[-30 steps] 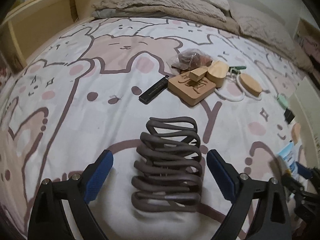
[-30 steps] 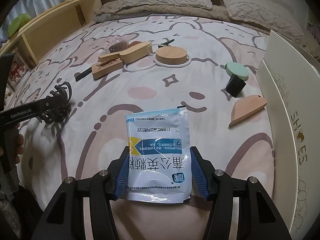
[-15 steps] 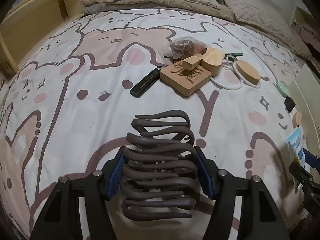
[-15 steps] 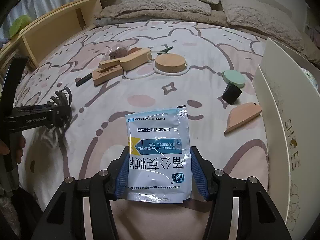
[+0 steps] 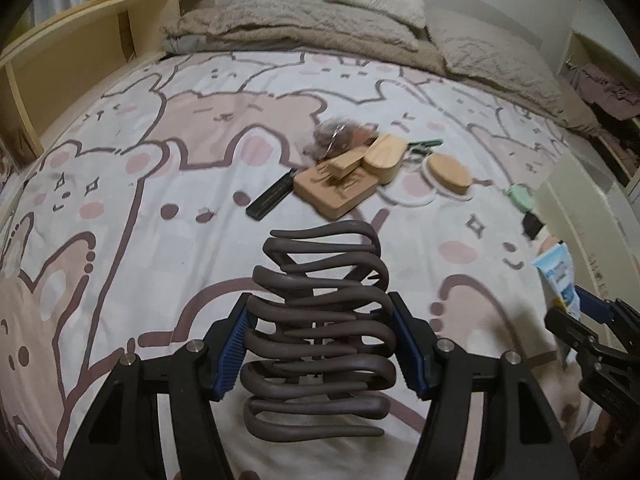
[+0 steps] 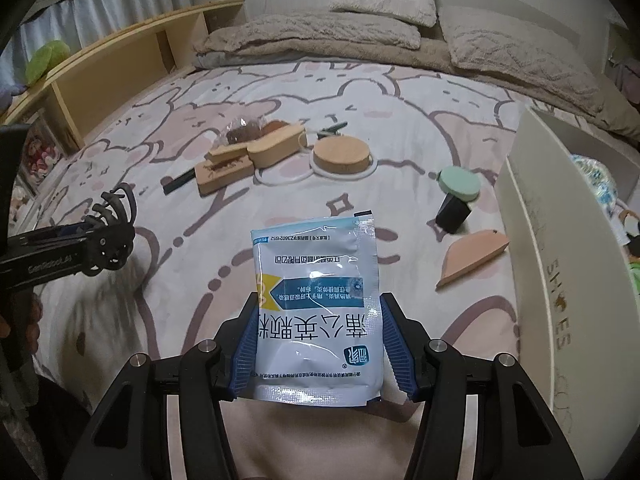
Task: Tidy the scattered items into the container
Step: 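Lift the cable and sachet and carry both tools toward the white box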
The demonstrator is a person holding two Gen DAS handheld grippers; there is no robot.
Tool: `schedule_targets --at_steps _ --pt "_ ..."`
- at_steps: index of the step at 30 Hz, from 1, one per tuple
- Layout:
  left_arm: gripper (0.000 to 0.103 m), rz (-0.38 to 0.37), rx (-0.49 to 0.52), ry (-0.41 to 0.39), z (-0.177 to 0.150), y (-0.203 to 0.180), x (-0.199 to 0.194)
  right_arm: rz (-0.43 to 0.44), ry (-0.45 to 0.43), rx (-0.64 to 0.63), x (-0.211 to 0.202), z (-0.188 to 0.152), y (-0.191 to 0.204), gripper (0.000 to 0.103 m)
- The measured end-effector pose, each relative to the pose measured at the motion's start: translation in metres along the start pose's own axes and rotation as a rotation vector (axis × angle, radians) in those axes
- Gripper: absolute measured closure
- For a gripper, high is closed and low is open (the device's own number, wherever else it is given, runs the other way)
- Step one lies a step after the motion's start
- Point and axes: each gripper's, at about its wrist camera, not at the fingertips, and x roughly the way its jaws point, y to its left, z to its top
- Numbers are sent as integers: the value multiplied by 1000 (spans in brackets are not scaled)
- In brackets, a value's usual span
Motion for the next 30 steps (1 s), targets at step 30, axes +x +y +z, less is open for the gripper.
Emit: schedule_targets --at_steps 30 --pt "39 -88 73 -230 25 -49 -107 -47 -225 44 -104 33 -13 45"
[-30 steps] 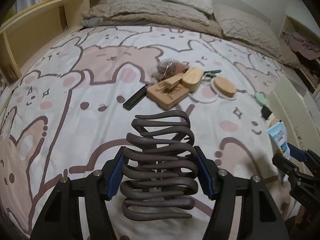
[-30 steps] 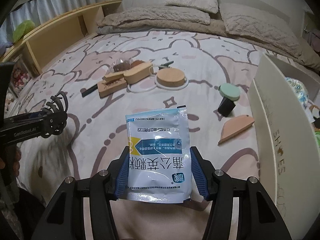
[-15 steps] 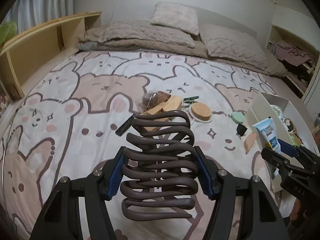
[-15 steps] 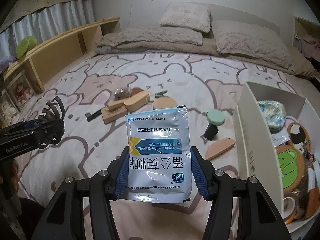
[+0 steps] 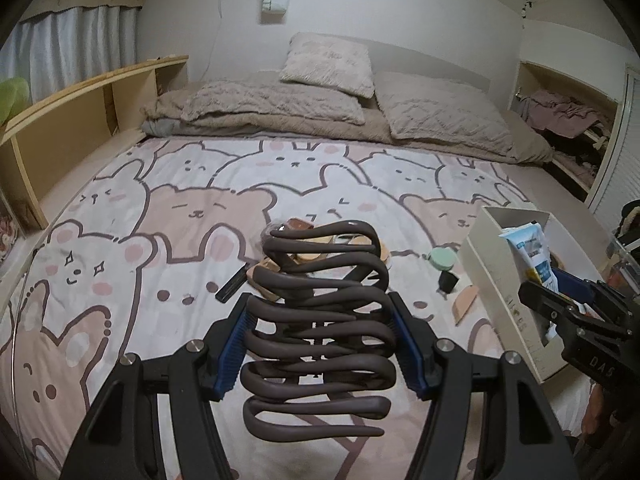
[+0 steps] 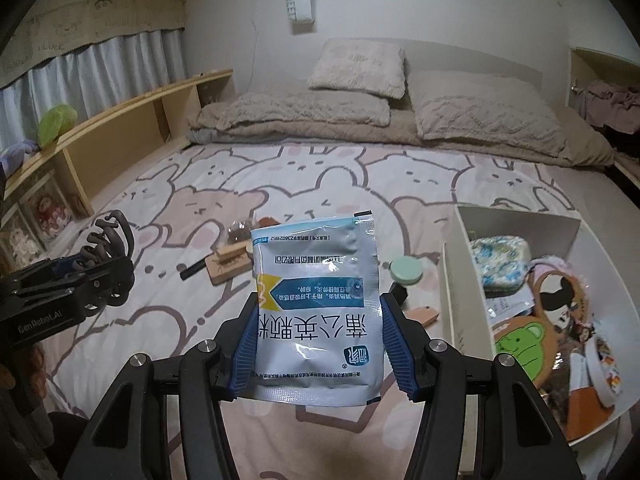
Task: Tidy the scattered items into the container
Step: 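Lift the cable and sachet and carry both tools toward the white box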
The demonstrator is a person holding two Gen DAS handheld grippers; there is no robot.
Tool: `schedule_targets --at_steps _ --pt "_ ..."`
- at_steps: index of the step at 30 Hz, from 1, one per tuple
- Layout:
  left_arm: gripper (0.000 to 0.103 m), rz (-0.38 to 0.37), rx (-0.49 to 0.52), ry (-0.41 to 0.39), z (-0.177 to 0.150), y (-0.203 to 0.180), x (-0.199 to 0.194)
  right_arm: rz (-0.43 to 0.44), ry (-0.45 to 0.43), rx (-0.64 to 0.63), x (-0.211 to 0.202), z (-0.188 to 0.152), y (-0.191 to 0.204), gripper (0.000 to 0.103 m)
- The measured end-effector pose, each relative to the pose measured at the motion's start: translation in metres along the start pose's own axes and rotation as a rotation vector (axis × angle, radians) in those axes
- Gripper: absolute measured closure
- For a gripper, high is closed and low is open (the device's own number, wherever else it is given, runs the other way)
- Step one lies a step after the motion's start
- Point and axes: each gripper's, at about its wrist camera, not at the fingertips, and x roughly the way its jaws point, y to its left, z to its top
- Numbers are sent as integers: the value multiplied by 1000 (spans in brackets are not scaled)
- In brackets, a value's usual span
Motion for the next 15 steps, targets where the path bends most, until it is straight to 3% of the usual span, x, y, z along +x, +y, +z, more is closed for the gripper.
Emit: schedule_targets --at_steps 15 --pt "39 -34 25 -77 18 -28 -31 -22 -91 10 -43 17 -16 45"
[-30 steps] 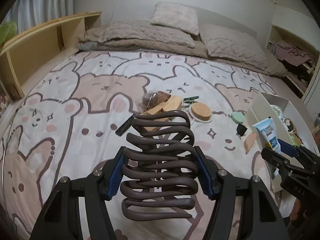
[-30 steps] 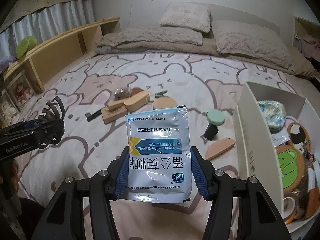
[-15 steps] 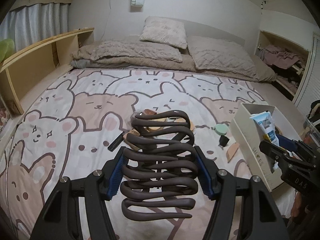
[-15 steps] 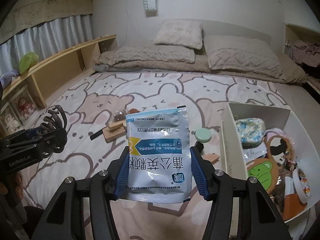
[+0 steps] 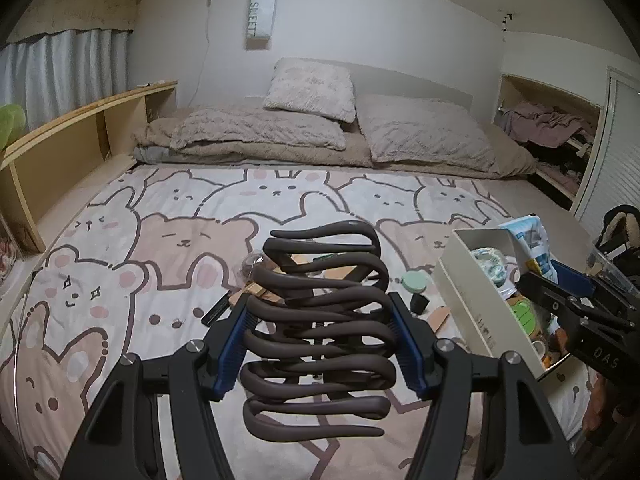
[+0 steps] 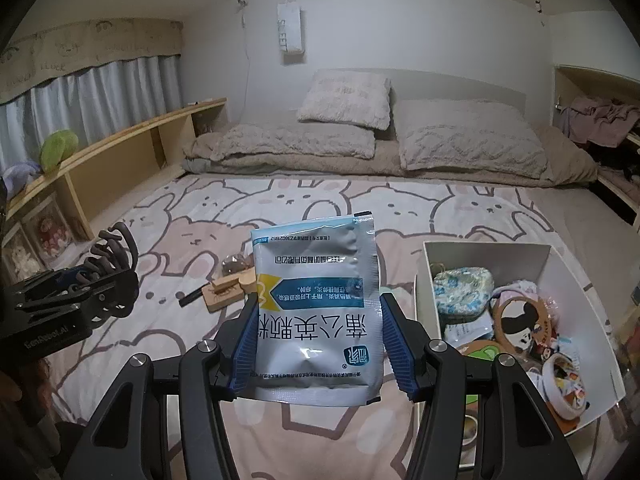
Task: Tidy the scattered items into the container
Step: 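Lift the cable and sachet and carry both tools toward the white box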
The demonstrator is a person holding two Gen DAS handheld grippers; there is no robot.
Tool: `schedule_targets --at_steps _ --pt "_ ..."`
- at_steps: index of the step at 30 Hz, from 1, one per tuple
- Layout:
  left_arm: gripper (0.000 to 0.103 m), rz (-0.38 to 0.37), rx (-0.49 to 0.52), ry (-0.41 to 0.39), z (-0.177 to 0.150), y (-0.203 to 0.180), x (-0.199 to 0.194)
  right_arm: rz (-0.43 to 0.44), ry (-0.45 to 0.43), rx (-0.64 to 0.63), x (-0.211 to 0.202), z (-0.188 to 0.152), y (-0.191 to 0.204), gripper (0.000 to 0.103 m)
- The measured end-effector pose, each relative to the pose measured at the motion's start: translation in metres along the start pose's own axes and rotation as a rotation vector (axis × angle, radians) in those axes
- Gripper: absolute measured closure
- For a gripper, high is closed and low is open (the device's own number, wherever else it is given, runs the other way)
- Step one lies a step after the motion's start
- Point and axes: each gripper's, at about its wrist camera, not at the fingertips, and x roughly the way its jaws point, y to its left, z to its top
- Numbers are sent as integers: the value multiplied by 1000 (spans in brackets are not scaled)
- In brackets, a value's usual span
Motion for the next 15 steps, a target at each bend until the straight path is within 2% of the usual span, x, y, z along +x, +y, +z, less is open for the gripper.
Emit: schedule_targets --at_steps 15 --pt "39 -44 47 -75 32 -36 -13 -20 -71 13 -28 18 -24 45"
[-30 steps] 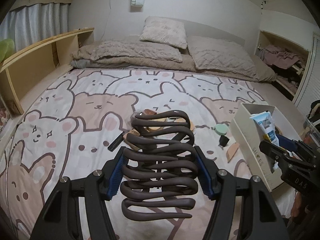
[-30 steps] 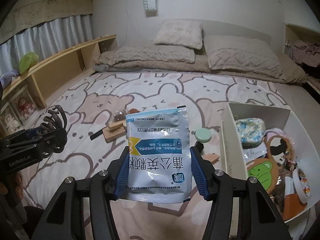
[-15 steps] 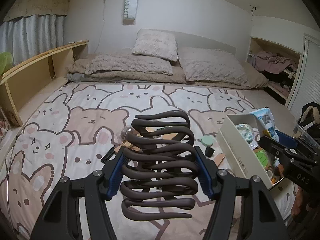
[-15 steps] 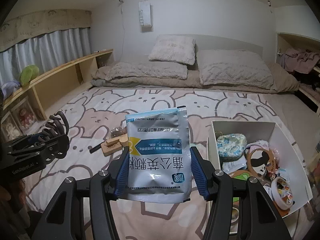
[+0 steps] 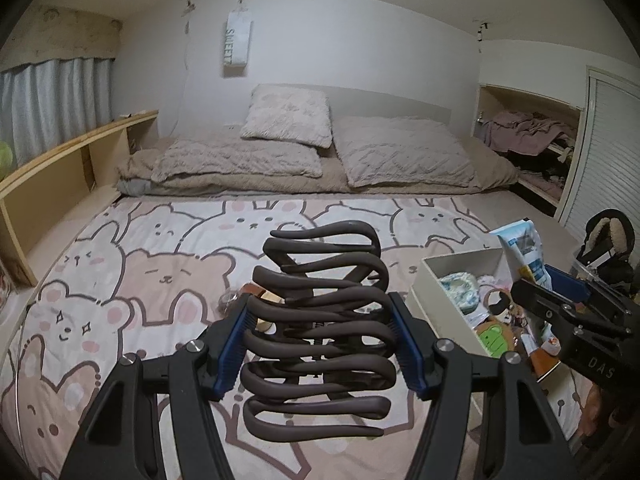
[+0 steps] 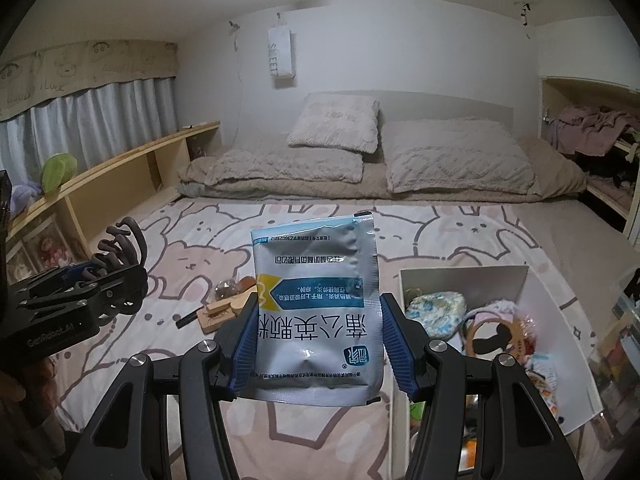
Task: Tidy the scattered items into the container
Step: 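Lift the cable and sachet and carry both tools toward the white box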
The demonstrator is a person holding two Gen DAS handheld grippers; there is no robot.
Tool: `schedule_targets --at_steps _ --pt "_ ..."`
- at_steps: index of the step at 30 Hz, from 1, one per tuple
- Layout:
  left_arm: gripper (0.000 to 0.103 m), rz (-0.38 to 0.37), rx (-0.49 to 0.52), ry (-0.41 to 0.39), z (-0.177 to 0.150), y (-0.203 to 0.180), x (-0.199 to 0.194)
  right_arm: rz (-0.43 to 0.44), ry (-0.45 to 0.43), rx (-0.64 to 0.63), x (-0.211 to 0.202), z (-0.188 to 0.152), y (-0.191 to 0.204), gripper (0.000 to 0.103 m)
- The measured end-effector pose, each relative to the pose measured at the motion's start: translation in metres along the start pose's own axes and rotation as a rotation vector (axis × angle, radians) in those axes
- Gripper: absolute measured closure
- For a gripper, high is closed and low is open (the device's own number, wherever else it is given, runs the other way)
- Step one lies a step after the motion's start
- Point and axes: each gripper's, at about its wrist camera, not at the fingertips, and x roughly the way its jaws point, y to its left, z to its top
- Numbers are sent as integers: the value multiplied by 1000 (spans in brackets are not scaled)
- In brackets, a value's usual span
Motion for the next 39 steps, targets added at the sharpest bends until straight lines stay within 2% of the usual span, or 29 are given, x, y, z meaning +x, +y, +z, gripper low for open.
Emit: schedule_targets --at_steps 9,26,31,39 --pt "39 -39 26 -51 26 -24 -3 -37 -45 10 -14 18 -26 45" --pt "39 -180 72 -102 77 -92 22 -144 -97 32 -37 54 -103 45" --pt "39 -218 95 -99 85 -114 35 -166 -88 40 -33 60 -125 45" --pt "39 -261 107 -45 79 -141 68 -174 -10 76 -8 59 -159 45"
